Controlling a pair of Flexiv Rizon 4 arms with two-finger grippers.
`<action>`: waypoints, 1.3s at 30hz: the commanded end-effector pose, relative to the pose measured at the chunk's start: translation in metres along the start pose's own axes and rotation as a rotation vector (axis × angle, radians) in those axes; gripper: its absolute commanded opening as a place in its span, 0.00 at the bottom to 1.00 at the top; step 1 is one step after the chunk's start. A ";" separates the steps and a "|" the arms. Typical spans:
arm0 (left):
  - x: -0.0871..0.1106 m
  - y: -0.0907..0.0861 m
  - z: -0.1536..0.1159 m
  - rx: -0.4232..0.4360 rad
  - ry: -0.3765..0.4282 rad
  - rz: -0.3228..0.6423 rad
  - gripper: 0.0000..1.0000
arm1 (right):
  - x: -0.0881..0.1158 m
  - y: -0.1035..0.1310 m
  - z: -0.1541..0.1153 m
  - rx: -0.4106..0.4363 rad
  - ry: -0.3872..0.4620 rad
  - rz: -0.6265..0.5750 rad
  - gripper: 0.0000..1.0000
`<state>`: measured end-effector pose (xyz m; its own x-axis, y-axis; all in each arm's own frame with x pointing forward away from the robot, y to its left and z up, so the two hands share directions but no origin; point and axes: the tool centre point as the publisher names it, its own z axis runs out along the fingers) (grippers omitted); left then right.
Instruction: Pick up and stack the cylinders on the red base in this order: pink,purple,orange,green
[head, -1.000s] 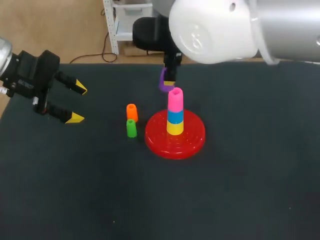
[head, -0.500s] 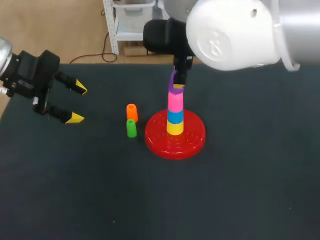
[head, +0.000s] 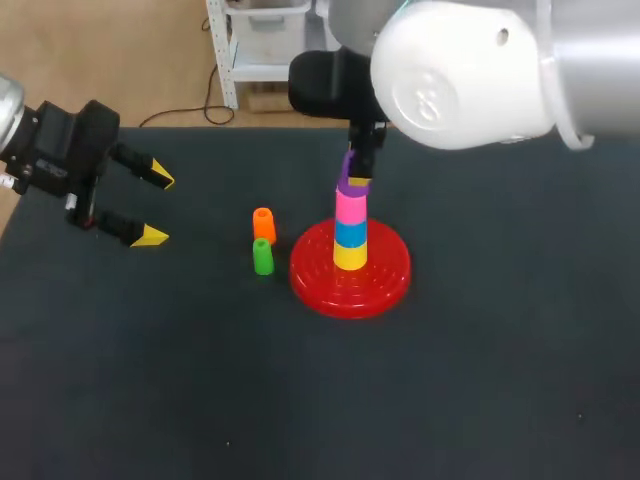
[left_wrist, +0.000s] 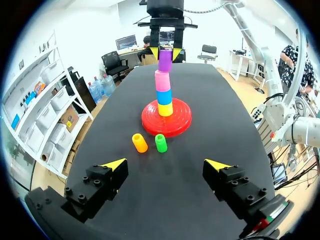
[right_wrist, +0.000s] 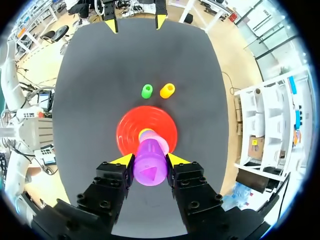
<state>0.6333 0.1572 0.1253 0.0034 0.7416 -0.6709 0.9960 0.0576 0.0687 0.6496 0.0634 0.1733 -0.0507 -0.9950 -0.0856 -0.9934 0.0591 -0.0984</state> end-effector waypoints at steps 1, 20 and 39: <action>0.001 0.000 0.000 -0.001 0.000 0.001 1.00 | -0.002 -0.002 0.004 -0.006 0.004 0.001 0.00; 0.001 0.000 0.000 -0.001 0.000 0.001 1.00 | -0.003 -0.010 0.011 -0.011 0.016 0.003 0.00; 0.001 0.000 0.000 -0.001 0.000 0.001 1.00 | -0.001 -0.009 0.022 -0.032 0.035 0.007 0.00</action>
<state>0.6333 0.1572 0.1253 0.0034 0.7416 -0.6709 0.9960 0.0576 0.0687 0.6592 0.0650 0.1623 -0.0599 -0.9968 -0.0529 -0.9955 0.0635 -0.0697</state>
